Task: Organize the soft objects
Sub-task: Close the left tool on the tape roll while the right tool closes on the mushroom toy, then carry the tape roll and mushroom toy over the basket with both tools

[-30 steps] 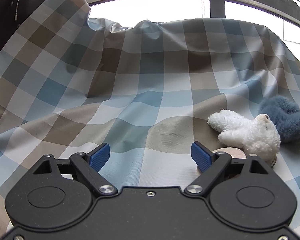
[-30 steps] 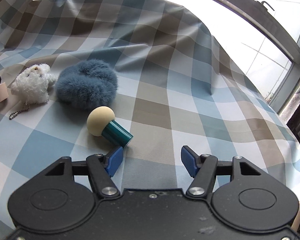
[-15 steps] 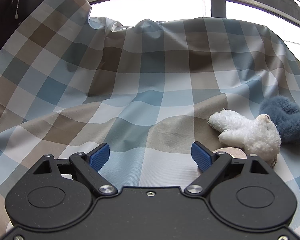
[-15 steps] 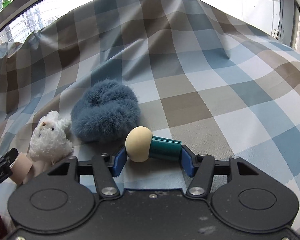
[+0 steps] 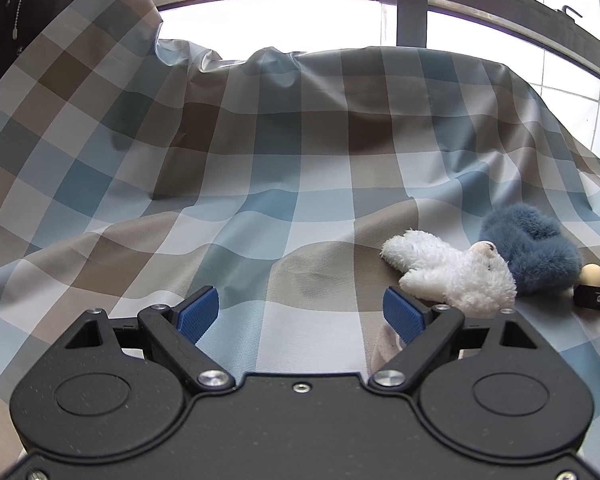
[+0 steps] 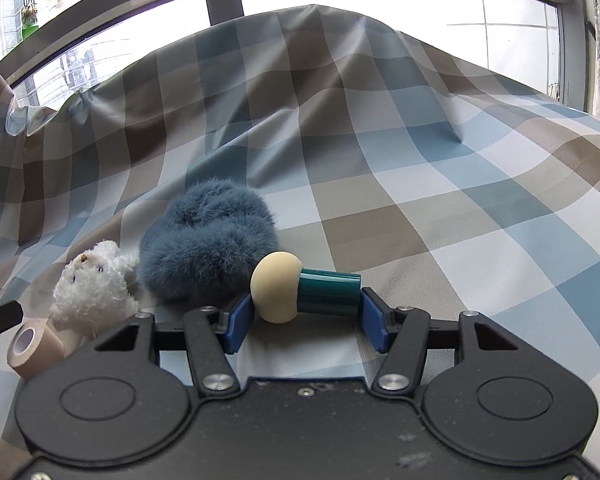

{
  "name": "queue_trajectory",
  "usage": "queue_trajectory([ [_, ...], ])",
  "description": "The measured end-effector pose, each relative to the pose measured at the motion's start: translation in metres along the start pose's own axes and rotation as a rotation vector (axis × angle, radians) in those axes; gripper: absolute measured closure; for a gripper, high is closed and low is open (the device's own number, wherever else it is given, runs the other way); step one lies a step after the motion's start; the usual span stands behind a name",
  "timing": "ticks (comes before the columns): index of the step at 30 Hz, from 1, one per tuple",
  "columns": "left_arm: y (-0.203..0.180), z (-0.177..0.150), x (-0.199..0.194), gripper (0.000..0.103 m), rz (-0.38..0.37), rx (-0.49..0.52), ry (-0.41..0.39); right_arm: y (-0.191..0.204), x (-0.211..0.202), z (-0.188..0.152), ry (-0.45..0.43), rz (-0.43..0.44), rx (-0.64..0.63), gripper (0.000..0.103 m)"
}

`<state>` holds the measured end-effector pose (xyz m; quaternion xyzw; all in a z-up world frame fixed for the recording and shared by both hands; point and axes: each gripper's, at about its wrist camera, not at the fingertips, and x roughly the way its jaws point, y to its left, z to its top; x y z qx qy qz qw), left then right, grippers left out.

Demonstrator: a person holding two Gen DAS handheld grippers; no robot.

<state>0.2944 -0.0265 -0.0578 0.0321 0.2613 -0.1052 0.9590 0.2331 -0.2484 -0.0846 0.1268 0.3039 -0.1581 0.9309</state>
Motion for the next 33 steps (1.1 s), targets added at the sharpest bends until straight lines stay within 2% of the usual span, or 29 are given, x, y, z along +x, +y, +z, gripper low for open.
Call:
queue_trajectory([
  [4,-0.004,0.008,-0.018,0.017,-0.034,0.009,0.023,0.002,0.000,-0.001,-0.002,-0.009,-0.013,0.046],
  [9,-0.028,0.010,-0.039,0.014,-0.092,0.157,0.036,0.004,0.000,-0.002,-0.005,-0.012,-0.017,0.046],
  [12,-0.043,0.002,-0.032,0.014,-0.121,0.230,0.099,0.003,0.000,-0.003,-0.006,-0.010,-0.013,0.045],
  [15,-0.056,-0.006,-0.024,0.014,-0.094,0.276,0.121,0.002,0.000,-0.002,-0.007,-0.006,-0.010,0.045],
  [19,-0.064,-0.004,-0.015,0.015,-0.097,0.265,0.149,0.002,-0.001,-0.002,-0.008,-0.006,-0.008,0.045],
  [21,-0.066,-0.001,-0.012,0.023,-0.102,0.248,0.156,0.001,-0.001,-0.002,-0.010,-0.004,-0.005,0.045],
  [25,-0.068,0.001,-0.005,0.054,-0.123,0.213,0.202,0.001,-0.001,-0.002,-0.012,-0.003,-0.001,0.045],
  [33,-0.062,0.003,-0.015,0.055,-0.102,0.110,0.272,-0.002,-0.002,-0.002,-0.016,0.006,0.011,0.045],
])
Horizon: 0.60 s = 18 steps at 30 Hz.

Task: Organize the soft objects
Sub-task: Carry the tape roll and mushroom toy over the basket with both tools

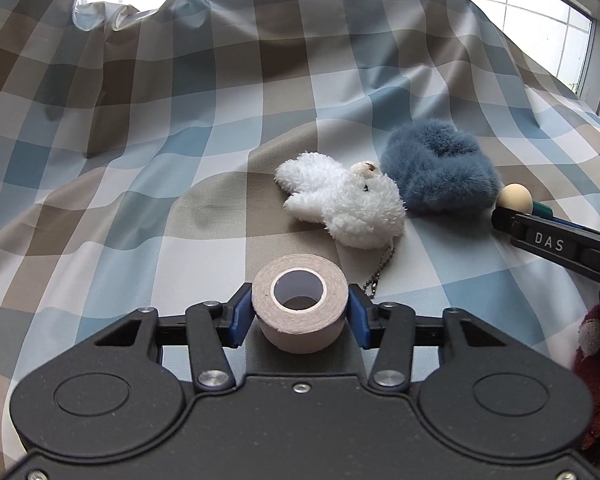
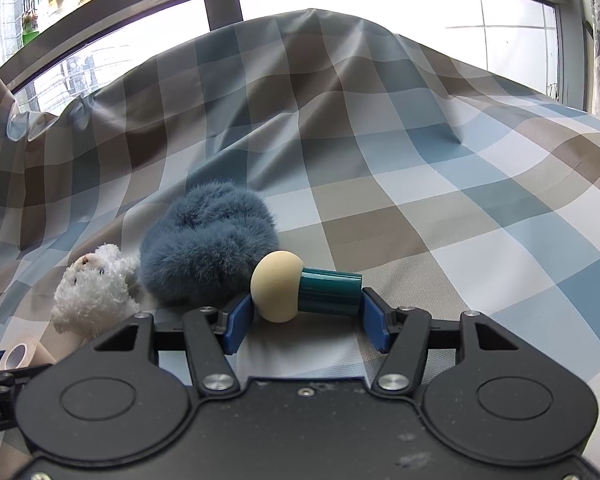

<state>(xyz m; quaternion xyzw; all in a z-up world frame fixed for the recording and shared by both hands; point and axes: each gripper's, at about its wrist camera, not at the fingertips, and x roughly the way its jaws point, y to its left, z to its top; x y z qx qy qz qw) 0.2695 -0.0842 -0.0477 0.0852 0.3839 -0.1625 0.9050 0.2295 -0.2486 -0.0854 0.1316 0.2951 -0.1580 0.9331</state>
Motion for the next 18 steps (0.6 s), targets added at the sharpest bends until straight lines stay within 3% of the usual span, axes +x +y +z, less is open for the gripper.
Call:
queue_trajectory([
  [11,-0.005,-0.023,-0.095,0.055,-0.011,-0.044,-0.028,-0.002,0.000,0.000,-0.002,0.008,0.010,0.045],
  [18,-0.003,-0.049,-0.127,0.055,0.006,-0.058,-0.003,0.000,0.000,0.001,0.006,-0.002,-0.004,0.046],
])
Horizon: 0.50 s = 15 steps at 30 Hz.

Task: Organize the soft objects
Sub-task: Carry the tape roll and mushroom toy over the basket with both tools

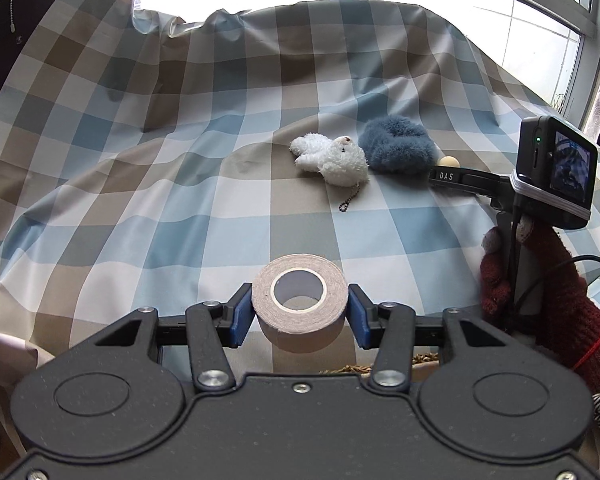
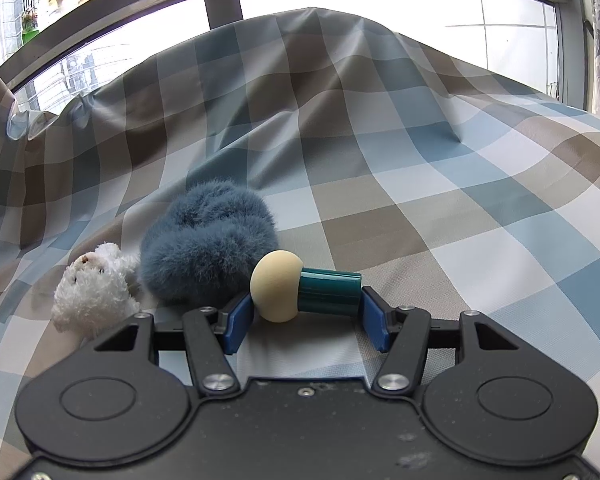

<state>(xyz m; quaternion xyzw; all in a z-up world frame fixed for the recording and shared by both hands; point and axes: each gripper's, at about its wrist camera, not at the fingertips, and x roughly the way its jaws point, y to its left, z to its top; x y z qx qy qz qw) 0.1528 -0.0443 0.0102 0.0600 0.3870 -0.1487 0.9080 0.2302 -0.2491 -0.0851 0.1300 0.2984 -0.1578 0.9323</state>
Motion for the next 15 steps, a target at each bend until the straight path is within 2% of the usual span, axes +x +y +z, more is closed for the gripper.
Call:
queue_trajectory([
  [6,0.004,-0.021,-0.019,0.055,0.015,-0.002,0.017,0.002,0.000,0.000,0.005,-0.009,-0.010,0.046],
  [9,0.006,-0.031,-0.024,0.055,-0.014,-0.024,0.043,0.005,0.001,0.001,0.015,-0.022,-0.030,0.046],
  [15,0.008,-0.049,-0.035,0.055,-0.034,-0.042,0.063,0.021,-0.004,-0.001,0.063,-0.084,-0.170,0.048],
])
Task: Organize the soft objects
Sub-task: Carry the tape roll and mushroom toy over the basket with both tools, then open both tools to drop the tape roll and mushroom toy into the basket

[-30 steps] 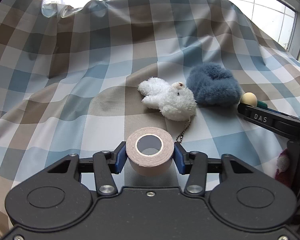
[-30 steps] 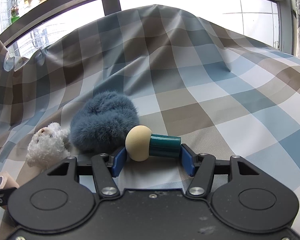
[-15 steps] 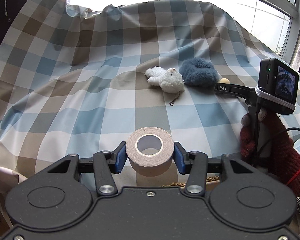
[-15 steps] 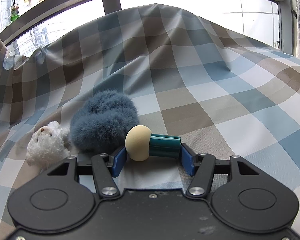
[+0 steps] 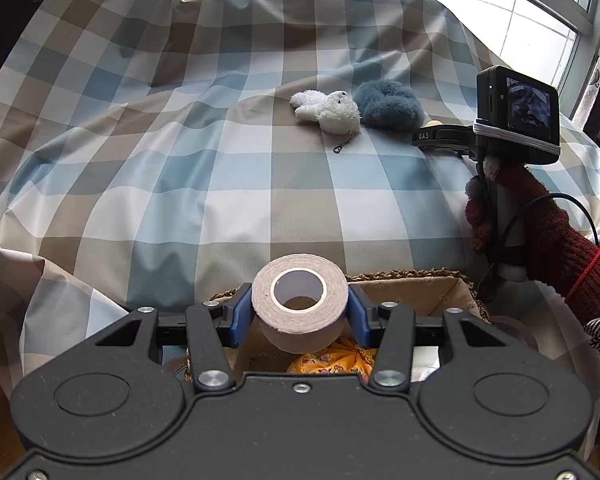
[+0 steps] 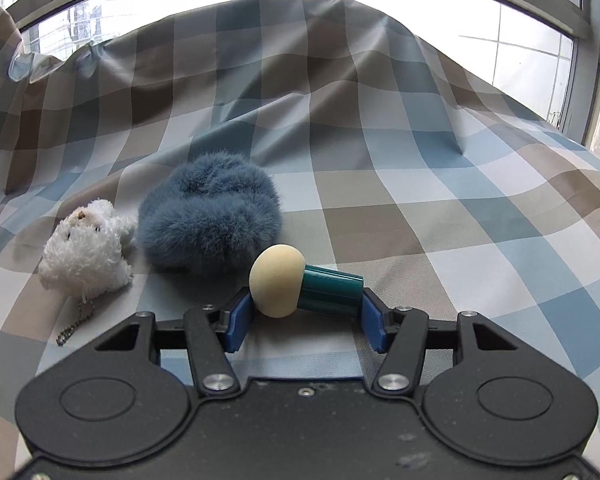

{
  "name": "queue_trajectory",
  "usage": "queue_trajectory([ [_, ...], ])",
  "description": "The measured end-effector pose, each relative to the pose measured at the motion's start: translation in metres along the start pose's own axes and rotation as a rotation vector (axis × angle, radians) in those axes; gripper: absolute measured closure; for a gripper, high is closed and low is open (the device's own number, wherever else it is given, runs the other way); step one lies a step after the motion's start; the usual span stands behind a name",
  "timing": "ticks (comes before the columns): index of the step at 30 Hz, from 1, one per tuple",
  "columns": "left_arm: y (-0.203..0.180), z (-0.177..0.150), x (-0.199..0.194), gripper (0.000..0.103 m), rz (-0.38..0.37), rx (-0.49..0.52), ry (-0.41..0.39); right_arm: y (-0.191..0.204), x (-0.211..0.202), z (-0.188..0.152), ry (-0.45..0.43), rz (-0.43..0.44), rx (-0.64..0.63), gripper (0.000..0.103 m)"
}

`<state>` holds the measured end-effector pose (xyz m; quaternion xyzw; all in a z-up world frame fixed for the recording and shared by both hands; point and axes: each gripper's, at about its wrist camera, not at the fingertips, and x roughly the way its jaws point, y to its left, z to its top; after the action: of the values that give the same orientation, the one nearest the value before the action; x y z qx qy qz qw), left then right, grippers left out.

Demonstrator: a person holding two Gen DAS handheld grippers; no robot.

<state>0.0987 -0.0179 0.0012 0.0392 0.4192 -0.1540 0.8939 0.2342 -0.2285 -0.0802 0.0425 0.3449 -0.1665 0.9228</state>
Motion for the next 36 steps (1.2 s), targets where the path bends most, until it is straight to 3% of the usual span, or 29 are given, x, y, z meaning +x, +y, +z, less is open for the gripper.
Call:
queue_trajectory([
  [7,0.011,-0.011,-0.007,0.055,-0.018,-0.011,0.034,-0.016,-0.037,-0.001,0.077,-0.015,-0.001,0.049],
  [15,0.015,-0.014,-0.015,0.055,-0.056,0.002,0.068,-0.036,-0.133,0.001,0.061,0.117,-0.020,0.048],
  [21,0.009,-0.016,-0.023,0.055,-0.174,0.046,0.138,-0.031,-0.202,-0.021,0.113,0.238,-0.132,0.048],
  [26,-0.007,-0.024,-0.022,0.055,-0.272,0.114,0.228,-0.017,-0.236,-0.050,0.223,0.316,-0.204,0.048],
  [31,-0.019,-0.030,-0.020,0.055,-0.237,0.170,0.269,0.001,-0.253,-0.070,0.304,0.342,-0.308,0.048],
  [36,-0.016,-0.029,-0.019,0.055,-0.200,0.162,0.280,0.016,-0.265,-0.082,0.339,0.380,-0.414,0.047],
])
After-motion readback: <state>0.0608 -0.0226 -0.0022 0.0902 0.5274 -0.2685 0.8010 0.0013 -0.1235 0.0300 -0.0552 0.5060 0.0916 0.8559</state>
